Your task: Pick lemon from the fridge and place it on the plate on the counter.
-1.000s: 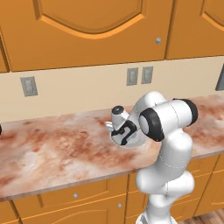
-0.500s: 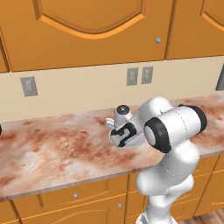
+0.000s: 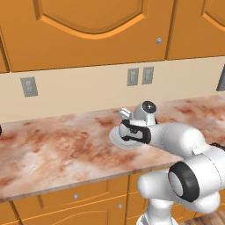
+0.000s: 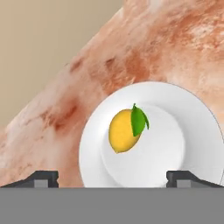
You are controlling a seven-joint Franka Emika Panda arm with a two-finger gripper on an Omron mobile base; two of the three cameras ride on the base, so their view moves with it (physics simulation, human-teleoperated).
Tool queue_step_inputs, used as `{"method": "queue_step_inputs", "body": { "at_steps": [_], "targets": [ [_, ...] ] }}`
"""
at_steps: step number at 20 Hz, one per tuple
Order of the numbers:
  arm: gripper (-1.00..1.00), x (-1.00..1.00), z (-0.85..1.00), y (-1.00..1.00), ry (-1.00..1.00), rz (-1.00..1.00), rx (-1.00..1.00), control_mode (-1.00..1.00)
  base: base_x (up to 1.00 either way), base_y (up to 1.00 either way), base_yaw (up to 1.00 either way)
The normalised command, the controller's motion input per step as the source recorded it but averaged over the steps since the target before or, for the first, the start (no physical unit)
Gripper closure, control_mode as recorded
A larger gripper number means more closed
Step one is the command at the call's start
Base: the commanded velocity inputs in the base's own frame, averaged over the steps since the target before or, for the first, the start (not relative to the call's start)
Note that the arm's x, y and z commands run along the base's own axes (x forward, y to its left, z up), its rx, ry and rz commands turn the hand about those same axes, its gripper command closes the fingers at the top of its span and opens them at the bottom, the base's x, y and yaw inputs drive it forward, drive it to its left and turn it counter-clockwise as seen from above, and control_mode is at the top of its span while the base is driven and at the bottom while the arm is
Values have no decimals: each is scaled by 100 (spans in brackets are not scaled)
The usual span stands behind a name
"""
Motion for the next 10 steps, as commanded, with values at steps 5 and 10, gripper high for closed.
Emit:
{"method": "queue_step_inputs", "body": {
  "at_steps": [5, 10],
  "targets": [
    [-100, -66, 94, -15, -12, 0, 4, -100, 0, 0, 0],
    [-100, -94, 90, 0, -25, 0, 0, -100, 0, 0, 0]
  ]
}}
